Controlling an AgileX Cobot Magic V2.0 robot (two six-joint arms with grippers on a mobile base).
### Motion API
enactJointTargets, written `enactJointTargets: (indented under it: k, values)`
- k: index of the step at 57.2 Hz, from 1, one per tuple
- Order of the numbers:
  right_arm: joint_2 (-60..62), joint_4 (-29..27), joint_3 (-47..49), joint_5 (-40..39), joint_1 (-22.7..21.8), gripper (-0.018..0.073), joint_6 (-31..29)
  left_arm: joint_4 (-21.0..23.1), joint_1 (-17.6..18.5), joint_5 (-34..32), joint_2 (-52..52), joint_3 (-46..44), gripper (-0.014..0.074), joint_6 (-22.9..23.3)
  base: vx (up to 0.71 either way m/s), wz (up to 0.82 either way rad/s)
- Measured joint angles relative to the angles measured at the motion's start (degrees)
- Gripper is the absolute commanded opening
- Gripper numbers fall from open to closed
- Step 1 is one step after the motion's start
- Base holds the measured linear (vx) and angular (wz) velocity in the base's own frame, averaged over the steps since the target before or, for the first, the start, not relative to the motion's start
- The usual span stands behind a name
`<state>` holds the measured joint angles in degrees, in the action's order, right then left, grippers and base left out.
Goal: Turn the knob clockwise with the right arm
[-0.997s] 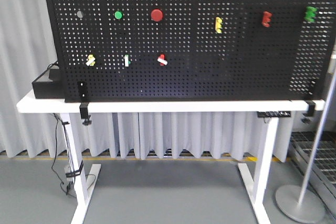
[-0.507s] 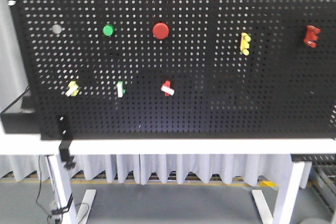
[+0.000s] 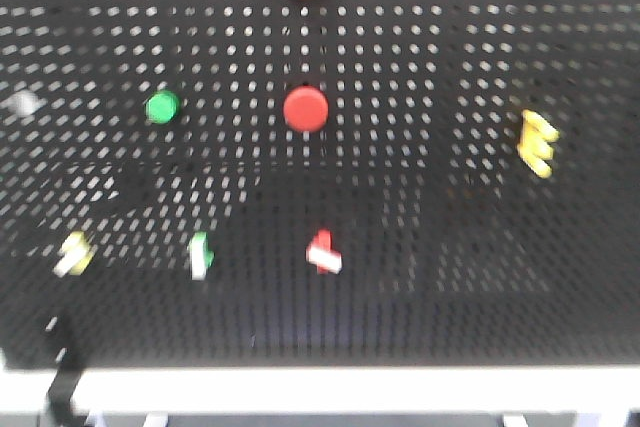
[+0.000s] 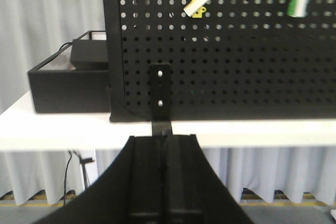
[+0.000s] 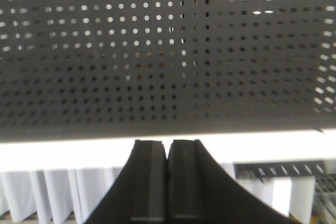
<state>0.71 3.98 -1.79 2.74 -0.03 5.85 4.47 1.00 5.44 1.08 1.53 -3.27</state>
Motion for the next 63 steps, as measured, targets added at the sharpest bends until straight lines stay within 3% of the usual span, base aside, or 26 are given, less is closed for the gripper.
enactJointTargets:
  k: [25, 63]
  values:
    - [0.0, 0.0, 0.0, -0.05, 0.0, -0.0009, 0.0, 0.0, 0.0, 0.0, 0.0, 0.0, -0.0006, 0.0, 0.27, 0.02]
    - [0.0, -0.06, 0.0, -2.74, 0.0, -0.0009, 0.0, 0.0, 0.0, 0.0, 0.0, 0.0, -0.0006, 0.0, 0.03, -0.01]
